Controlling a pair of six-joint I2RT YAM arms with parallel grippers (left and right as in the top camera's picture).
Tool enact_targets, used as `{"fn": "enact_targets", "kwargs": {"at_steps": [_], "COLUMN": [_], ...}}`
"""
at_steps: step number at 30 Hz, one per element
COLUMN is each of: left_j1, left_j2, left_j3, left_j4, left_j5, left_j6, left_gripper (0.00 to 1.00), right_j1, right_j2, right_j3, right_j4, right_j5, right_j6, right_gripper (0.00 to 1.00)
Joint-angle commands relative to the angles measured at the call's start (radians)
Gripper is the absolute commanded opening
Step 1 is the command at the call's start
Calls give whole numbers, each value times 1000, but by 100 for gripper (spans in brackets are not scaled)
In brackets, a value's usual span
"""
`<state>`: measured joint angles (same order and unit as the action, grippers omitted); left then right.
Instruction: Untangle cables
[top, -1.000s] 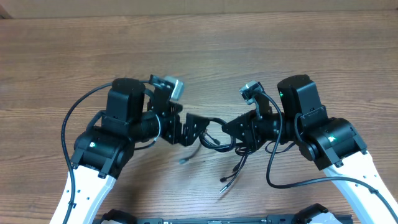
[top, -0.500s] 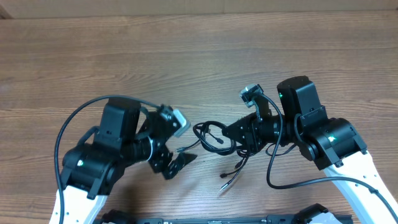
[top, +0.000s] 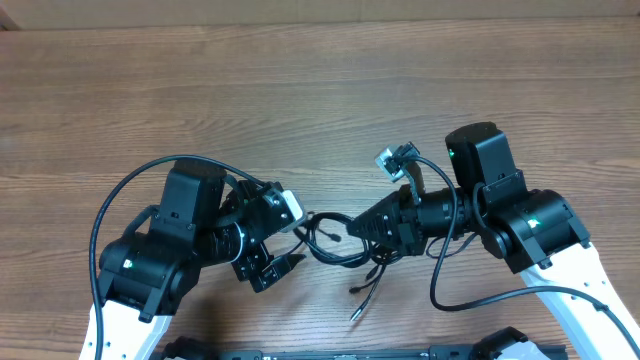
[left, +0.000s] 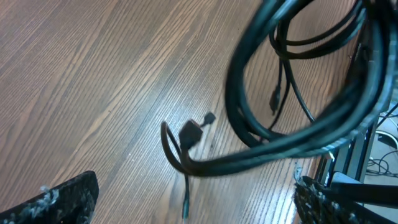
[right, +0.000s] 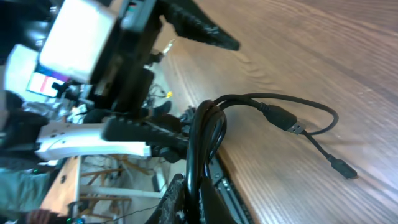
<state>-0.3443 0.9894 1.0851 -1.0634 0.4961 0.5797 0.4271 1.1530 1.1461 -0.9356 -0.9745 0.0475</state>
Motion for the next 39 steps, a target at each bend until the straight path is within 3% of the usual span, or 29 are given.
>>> {"fn": "enact_targets", "kwargs": {"at_steps": [1, 6, 16, 26, 27, 30, 37, 38, 39], "left_j1": [10, 10, 9, 9, 9, 9, 9, 9, 9], "left_j2": [3, 3, 4, 5, 5, 4, 4, 4, 4], "left_j3": [10, 10, 10, 10, 10, 10, 10, 10, 10], "left_j4": [-3, -2, 29, 14, 14, 14, 13, 13, 13], "left_j5": [-5, 16, 317, 317, 317, 317, 317, 316, 316], "left_j6": [39, 47, 146, 147, 147, 147, 121, 113, 103], "left_gripper": [100, 100, 97, 52, 44, 4, 4, 4, 4], "right_j1": [-2, -2, -2, -2, -2, -2, -2, -2, -2], "right_j2": [-5, -5, -4, -4, -4, -4, -4, -4, -4], "right_j3": [6, 6, 6, 6, 6, 6, 6, 6, 6], "right_j4": [5, 5, 5, 6, 6, 6, 5, 5, 5], "right_j5": [-110, -181, -199, -199, -199, -197, -126, -112, -97], "right_j6": [-17, -23, -23, -23, -23, -23, -18, -18, -18], "right_gripper": [4, 4, 4, 4, 4, 4, 4, 8, 25]}}
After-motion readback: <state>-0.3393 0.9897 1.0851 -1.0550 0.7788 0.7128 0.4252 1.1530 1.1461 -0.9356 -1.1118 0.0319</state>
